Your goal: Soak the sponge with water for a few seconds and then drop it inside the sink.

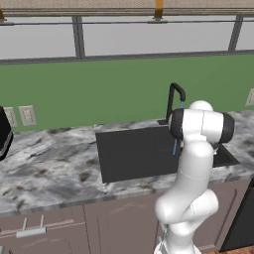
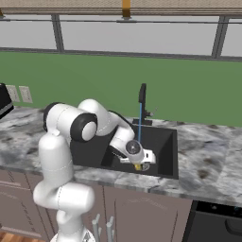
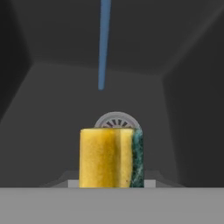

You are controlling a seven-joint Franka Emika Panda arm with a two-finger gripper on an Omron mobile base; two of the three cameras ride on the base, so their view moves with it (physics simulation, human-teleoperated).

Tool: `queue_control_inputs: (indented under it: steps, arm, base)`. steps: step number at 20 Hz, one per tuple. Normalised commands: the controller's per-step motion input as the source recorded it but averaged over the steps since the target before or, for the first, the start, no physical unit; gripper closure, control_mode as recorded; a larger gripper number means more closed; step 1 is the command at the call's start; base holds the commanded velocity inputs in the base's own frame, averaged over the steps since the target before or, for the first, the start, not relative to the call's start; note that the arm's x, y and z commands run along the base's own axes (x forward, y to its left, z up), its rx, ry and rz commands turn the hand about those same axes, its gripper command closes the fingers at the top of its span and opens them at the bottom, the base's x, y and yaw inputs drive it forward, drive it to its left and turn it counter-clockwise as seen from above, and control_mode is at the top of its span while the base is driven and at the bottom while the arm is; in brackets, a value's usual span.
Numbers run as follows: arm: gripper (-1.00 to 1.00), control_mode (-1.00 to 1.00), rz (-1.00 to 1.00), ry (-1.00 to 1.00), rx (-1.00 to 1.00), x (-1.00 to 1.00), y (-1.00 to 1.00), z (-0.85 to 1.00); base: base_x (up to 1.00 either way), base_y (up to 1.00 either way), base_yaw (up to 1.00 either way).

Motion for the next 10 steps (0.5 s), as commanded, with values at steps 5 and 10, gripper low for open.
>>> queue_control_inputs:
  steps: [5,10]
  arm:
    - [1.0,-1.0,0.0,0.0,0.0,0.0,0.0,0.0]
    - [1.0,-1.0,0.0,0.0,0.0,0.0,0.0,0.0]
  base:
    - [0.0,0.0,0.0]
    - [0.0,0.0,0.0]
